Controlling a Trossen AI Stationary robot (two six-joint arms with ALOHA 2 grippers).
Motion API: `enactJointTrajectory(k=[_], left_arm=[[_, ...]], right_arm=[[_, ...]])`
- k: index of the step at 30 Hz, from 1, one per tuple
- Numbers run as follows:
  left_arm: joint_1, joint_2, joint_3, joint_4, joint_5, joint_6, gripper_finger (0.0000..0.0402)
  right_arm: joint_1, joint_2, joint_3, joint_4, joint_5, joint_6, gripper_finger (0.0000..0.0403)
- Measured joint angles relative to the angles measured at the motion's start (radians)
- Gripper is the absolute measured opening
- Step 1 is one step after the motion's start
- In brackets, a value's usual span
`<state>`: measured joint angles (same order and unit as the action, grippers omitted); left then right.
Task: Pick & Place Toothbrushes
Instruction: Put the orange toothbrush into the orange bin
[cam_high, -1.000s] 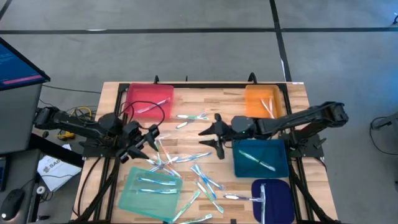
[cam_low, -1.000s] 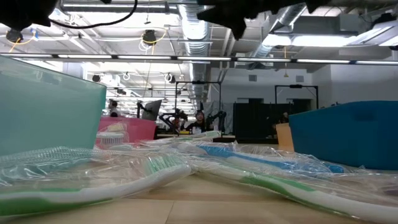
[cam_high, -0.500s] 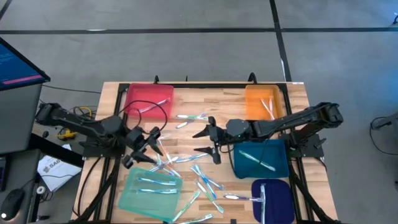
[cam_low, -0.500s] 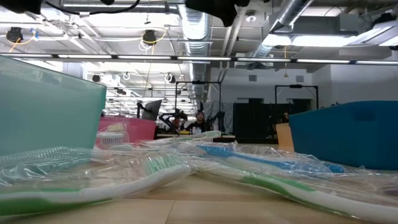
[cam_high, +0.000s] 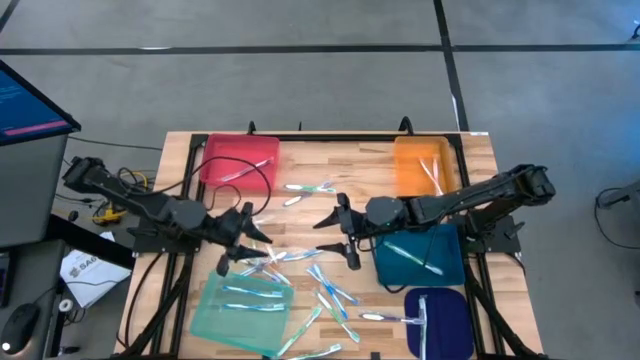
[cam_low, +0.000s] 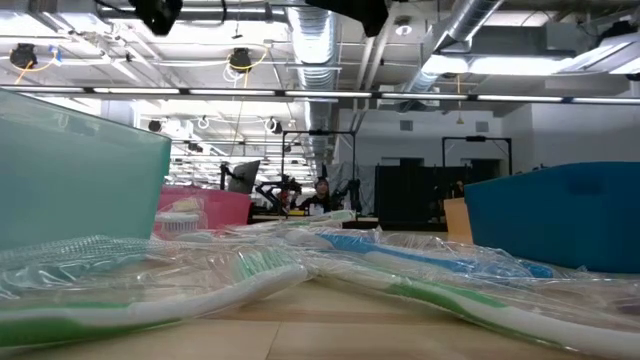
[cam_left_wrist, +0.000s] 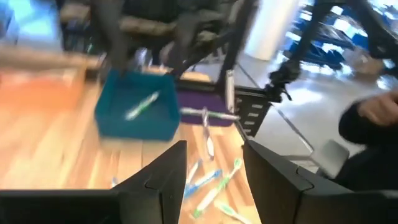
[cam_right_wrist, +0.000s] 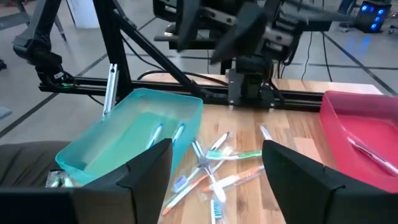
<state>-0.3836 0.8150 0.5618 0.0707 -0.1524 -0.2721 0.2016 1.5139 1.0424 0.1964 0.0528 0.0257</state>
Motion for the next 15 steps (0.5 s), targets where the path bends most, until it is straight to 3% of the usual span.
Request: enactJointTrajectory(k=[5, 15], left_arm=[[0.000, -0.005, 0.033, -0.120, 0.002, -0.098, 0.0152], [-0.009, -0.012, 0.036, -0.105, 0.019, -0.100, 0.0152]], right_arm=[[-0.027, 0.000, 0.000, 0.028, 0.000, -0.021, 0.0244], [-0.069, 0.027, 0.000, 0.027, 0.000, -0.025, 0.0244]])
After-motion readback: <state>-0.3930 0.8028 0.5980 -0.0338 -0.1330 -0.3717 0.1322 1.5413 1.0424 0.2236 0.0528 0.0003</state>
